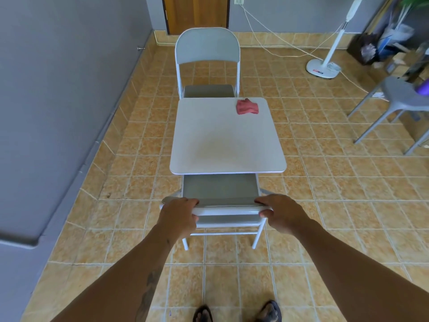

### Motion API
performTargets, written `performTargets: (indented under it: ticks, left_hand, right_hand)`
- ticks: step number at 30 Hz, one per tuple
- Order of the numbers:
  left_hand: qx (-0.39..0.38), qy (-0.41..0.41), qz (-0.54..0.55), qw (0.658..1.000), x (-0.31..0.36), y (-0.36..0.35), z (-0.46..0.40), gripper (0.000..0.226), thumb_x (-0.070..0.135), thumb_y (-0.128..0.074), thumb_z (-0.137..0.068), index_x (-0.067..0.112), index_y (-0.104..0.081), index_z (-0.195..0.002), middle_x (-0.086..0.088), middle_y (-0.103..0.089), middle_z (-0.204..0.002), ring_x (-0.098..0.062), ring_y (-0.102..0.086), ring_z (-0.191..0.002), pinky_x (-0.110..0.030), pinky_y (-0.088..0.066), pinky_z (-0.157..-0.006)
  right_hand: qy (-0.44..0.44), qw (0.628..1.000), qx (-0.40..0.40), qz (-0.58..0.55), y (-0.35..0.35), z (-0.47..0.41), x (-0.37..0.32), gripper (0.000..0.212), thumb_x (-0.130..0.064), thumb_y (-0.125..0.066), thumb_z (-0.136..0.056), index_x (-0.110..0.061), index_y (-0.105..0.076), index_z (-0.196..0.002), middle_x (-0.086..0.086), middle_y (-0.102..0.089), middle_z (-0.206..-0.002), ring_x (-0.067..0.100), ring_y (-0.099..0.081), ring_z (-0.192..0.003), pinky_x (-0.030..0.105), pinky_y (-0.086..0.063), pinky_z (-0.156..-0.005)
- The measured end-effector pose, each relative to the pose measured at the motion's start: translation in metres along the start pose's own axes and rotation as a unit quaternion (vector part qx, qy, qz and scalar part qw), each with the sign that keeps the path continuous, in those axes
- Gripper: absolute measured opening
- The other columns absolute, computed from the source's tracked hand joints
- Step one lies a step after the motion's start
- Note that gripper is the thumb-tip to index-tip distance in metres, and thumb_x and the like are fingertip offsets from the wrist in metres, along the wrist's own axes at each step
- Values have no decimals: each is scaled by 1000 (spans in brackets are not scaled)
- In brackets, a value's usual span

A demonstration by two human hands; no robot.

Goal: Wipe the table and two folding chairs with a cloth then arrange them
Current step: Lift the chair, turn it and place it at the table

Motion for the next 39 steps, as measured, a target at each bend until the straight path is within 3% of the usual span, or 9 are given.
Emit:
performTargets:
  ticks: [7,11,15,20,25,32,39]
  left_hand:
    - [-2,-23,20,1000,-6,-1,-2,41,26,-56,-96,25,-53,-136,-2,-62,-124,-24,-55,-114,-36,-47,-93]
    - [-11,-41,18,999,-12,-2,-4,39,23,-57,-94,25,-56,-133,-3,-66,-119,-25,-59,-106,-36,-49,-86]
    - [-24,-34,9,999,-21,5,-9,41,25,-60,-93,28,-57,-135,-3,-66,-123,-28,-61,-106,-38,-51,-89]
    - [-4,-45,40,998,1,-4,-8,43,24,-59,-93,21,-56,-136,-7,-65,-122,-26,-61,-105,-37,-50,-88]
    - [-15,-34,33,999,-3,2,-9,41,20,-60,-94,20,-56,-135,-8,-64,-124,-28,-61,-107,-37,-50,-89]
    - [-16,-31,25,999,-10,5,-6,38,17,-58,-94,21,-59,-132,-5,-67,-116,-25,-62,-99,-27,-44,-75]
    - [-19,-19,12,1000,-9,7,-4,38,14,-54,-96,21,-58,-132,-7,-64,-123,-26,-60,-106,-30,-46,-80]
  right_hand:
    - [-22,999,-6,-29,4,1,5,44,-36,-66,-90,-35,-58,-133,-3,-59,-136,26,-51,-126,39,-43,-98]
    - [-32,998,38,-43,-7,2,-2,40,-30,-65,-89,-33,-63,-128,2,-64,-128,26,-58,-116,35,-46,-88]
    - [-5,999,43,-13,-14,2,-10,34,-27,-61,-91,-34,-65,-124,2,-68,-117,26,-61,-111,37,-51,-84]
    - [-36,997,59,-43,-1,1,7,40,-22,-65,-90,-28,-64,-129,5,-66,-125,27,-62,-111,33,-48,-88]
    - [-40,998,42,-33,-4,-2,0,41,-26,-64,-91,-31,-62,-131,5,-66,-126,27,-63,-109,28,-42,-79]
    - [-32,998,52,-24,-9,2,-7,38,-26,-65,-90,-34,-64,-127,3,-68,-122,27,-62,-110,33,-47,-84]
    - [-43,998,50,-5,-10,5,-14,39,-31,-63,-92,-35,-61,-131,2,-65,-125,27,-59,-115,39,-49,-90]
Point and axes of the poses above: each hand's wrist, its own z-axis away from the middle knuckle, its own y-axis out of the back of the hand, x = y × z, the point moved 1 cm from there along -z, towards the middle knuckle
